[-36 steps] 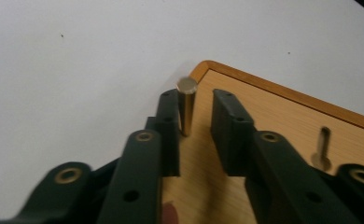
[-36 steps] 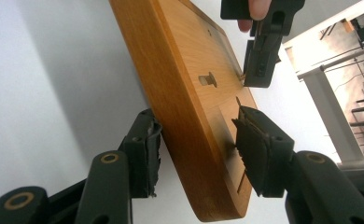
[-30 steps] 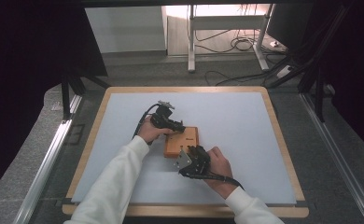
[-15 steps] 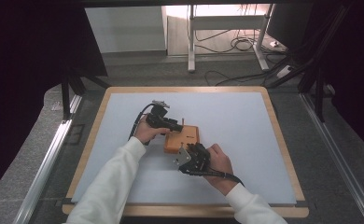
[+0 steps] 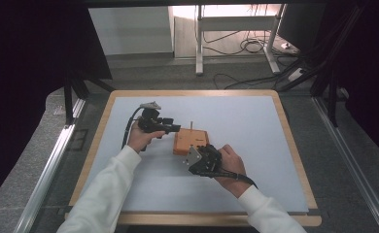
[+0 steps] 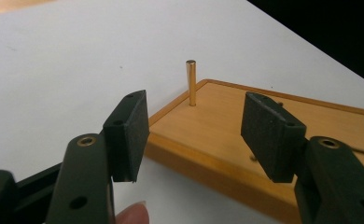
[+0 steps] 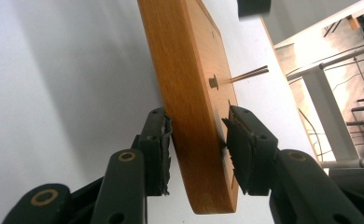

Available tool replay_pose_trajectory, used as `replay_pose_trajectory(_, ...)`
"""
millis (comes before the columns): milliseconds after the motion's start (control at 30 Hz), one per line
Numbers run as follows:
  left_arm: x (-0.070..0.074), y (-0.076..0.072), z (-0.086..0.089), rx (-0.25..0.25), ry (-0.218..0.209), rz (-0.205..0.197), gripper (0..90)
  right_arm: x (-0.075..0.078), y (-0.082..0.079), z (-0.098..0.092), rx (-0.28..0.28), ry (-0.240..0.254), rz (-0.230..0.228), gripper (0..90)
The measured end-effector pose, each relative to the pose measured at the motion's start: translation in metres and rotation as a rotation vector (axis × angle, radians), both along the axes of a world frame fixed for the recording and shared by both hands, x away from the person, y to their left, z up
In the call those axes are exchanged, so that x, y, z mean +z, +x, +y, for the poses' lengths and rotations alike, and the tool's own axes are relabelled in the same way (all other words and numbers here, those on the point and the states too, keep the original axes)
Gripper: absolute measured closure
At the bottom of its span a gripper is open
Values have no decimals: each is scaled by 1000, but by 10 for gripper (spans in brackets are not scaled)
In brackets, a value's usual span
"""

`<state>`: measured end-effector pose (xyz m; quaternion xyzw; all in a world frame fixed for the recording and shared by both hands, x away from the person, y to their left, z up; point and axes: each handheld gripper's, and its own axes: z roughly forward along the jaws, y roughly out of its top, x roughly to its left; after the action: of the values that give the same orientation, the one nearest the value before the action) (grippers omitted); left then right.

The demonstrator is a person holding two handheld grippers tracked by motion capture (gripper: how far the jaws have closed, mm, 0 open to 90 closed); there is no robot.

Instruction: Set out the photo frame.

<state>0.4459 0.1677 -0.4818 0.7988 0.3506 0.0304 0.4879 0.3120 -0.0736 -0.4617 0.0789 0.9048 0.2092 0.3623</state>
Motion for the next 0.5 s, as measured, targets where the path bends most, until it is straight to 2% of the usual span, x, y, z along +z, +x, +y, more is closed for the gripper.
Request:
replay_pose_trajectory(100,1,-10,10,13,-16,-10,405,2,2,0,0,4,9,609)
replay_pose_trajectory(167,1,-16,16,14,-2,-22,404,5,4,0,-2,3,13,610)
replay_pose_trajectory(267,-1,-26,25,10,-3,-30,400,8,6,1,0,-5,11,616)
replay_pose_trajectory(500,-6,-44,41,32,50,-66,399,15,12,1,-1,-1,28,621)
